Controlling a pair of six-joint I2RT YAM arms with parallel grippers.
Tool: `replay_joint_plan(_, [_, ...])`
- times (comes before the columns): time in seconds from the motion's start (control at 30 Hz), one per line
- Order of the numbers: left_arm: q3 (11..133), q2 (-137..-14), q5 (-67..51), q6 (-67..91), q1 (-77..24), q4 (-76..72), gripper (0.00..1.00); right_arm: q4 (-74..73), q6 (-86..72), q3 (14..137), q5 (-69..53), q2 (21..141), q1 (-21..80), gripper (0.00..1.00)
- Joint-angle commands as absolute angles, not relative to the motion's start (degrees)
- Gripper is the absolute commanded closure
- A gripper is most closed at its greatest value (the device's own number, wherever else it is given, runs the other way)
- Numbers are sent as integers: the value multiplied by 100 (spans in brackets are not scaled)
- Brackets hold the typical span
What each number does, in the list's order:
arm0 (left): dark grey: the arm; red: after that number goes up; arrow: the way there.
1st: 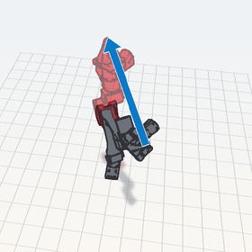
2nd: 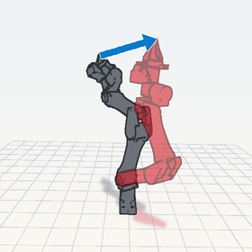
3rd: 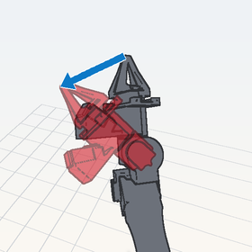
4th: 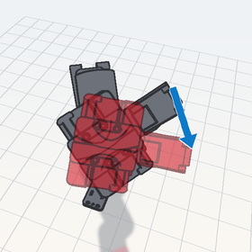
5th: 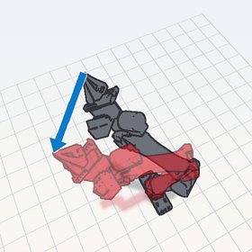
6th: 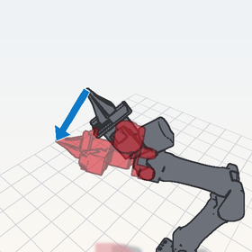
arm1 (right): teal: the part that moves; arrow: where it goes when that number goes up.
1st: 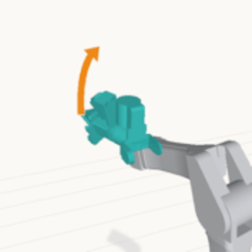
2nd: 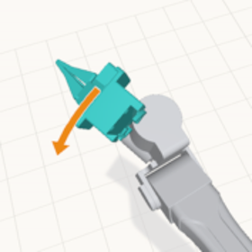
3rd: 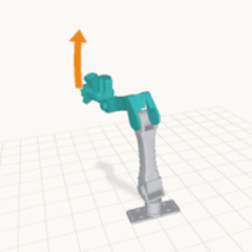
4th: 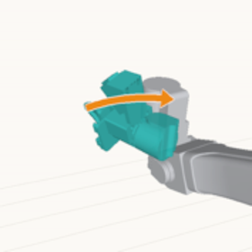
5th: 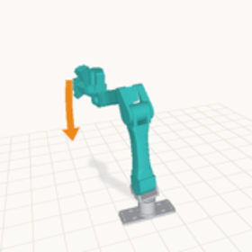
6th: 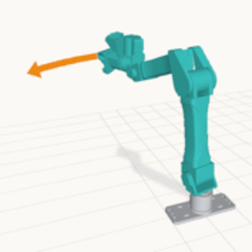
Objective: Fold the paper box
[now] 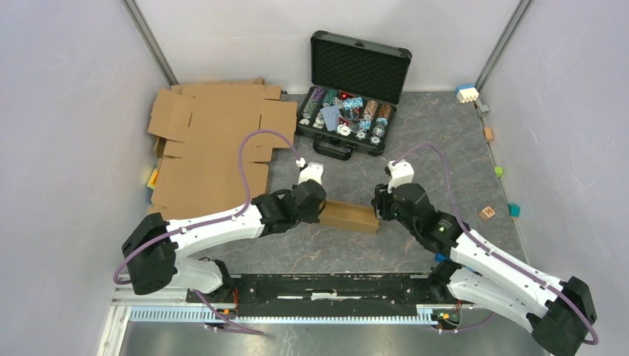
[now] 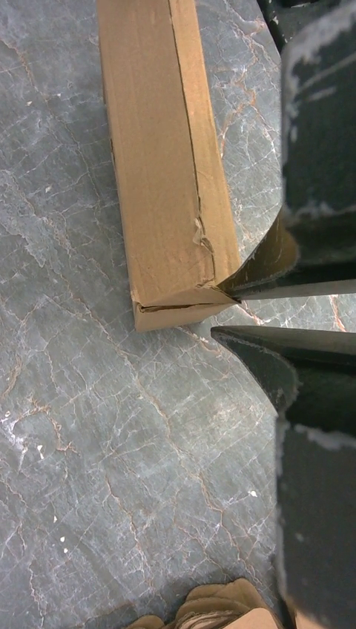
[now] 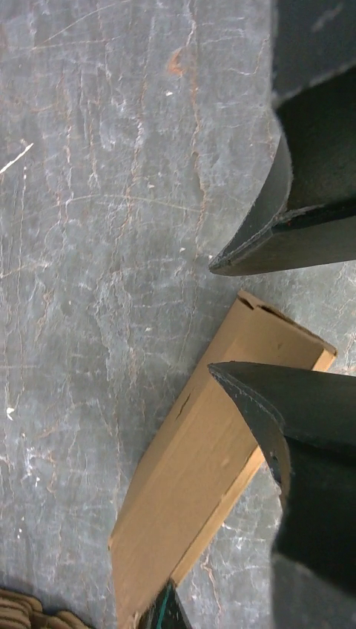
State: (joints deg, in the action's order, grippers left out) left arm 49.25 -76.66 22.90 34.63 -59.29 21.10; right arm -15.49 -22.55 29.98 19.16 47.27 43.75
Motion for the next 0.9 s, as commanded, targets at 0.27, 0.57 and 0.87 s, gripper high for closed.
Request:
replay_joint_plan(0.27, [5053,-7682,1925,3102,-5984,2138,72,-1148,-1617,3495,901,5162,4386,41])
replay_joint_plan(0.57, [5151,-7837,1868,3049,-5981,2127,75,-795,-1299,3512,49,5443,4386,36])
replay_joint_plan(0.87, [5212,-7944,1852,3028,-5985,2122,76,-466,-1000,3386,-653,5443,4395,42])
